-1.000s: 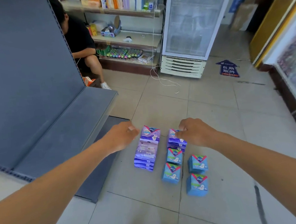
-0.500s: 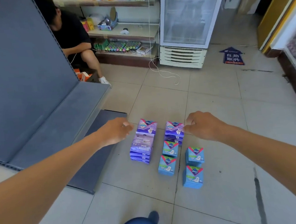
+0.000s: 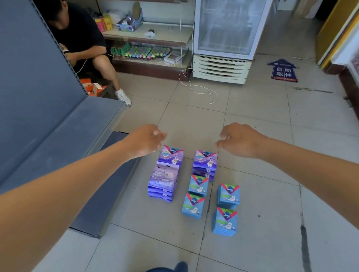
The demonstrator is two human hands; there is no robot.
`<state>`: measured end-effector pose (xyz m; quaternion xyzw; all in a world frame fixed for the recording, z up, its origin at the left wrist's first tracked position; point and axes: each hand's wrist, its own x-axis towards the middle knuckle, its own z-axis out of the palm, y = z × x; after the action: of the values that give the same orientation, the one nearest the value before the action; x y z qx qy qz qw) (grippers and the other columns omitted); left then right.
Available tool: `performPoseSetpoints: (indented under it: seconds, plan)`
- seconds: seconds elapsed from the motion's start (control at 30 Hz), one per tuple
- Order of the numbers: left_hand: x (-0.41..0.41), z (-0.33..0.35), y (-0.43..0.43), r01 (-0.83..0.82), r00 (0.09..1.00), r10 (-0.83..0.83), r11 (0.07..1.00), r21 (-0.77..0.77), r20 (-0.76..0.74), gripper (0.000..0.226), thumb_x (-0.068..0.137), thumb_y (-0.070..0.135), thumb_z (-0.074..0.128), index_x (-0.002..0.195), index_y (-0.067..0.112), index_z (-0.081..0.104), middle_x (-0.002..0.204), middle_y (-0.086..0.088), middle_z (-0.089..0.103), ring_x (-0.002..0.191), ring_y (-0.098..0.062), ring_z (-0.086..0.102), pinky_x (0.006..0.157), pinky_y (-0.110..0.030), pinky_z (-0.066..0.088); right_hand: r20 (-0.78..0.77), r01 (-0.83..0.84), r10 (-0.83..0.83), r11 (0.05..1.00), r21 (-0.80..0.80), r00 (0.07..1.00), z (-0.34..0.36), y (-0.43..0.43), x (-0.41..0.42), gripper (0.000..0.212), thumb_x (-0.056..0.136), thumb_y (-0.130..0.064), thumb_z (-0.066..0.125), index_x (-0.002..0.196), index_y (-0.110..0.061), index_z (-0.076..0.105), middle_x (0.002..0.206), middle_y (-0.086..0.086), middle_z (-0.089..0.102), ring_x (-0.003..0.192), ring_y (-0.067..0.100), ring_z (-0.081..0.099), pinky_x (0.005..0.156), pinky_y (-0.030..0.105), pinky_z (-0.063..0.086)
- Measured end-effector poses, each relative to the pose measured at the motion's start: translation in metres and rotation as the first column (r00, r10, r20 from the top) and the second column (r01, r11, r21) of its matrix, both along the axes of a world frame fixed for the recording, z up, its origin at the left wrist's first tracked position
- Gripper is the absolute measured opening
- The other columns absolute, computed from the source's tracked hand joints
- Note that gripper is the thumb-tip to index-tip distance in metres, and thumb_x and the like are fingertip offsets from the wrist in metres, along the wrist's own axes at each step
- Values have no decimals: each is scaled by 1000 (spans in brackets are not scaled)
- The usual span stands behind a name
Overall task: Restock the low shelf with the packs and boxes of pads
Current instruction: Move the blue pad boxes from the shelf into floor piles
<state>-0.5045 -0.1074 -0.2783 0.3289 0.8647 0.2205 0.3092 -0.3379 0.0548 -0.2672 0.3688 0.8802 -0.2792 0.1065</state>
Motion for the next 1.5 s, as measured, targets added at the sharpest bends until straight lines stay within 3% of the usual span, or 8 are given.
performPoseSetpoints:
  seconds: [0.1,0.3,0.53,0.67,0.77,1.0,1.23,1.5]
  plan:
    - [-15,-4,10,27,999,-27,1000,3,-21,37,100,34,41,114,4,56,107,-11,68,95,-22,61,87,-33,44,3,7,-7,1000,9,1000,-4,10,-14,46,92,-30,55,131,-6,50,132,14,53,118,29,51,91,31,43]
    - [-69,-19,31,27,1000,-27,1000,2,-6,37,100,34,41,119,6,53,108,-10,66,90,-20,59,81,-29,41,24,23,-23,1000,9,999,-15,19,-61,49,94,-31,53,136,-7,47,136,13,50,120,28,50,85,29,40]
    - [-175,-53,71,123,992,-123,992,-26,14,30,98,38,43,105,13,57,100,-6,69,90,-22,61,89,-33,46,91,97,-99,995,35,991,-26,43,-153,51,92,-36,56,135,-10,48,134,12,52,116,28,53,84,30,42]
    - [-227,-63,91,165,983,-161,986,-28,90,31,98,39,44,111,13,56,104,-7,69,98,-25,63,96,-38,48,71,135,-138,990,39,988,-20,63,-221,48,92,-37,57,131,-10,53,132,11,55,117,28,53,83,30,40]
    - [-254,-74,103,219,972,-210,972,-89,102,37,99,39,42,120,12,54,111,-7,67,103,-24,61,94,-35,47,47,166,-167,986,29,985,-20,79,-255,43,91,-38,58,126,-11,57,128,10,58,114,28,54,81,30,39]
    - [-290,-107,132,229,964,-205,964,-138,168,41,99,41,41,125,10,52,114,-7,66,106,-23,60,93,-34,45,118,212,-211,977,-2,970,-56,114,-273,40,90,-38,59,120,-11,59,124,10,60,112,27,55,85,32,43]
    - [-300,-166,167,168,982,-153,976,-139,112,43,99,42,40,127,11,51,125,-10,60,113,-27,58,101,-42,45,141,119,-121,993,22,983,-129,163,-293,47,90,-42,59,127,-13,56,130,10,57,116,28,54,87,33,41]
    - [-287,-320,203,140,989,-146,973,-185,-21,43,100,41,37,127,11,51,124,-9,59,114,-26,54,94,-35,43,110,8,-12,999,40,994,-286,195,-305,47,91,-39,58,129,-13,54,130,10,56,120,29,51,92,34,41]
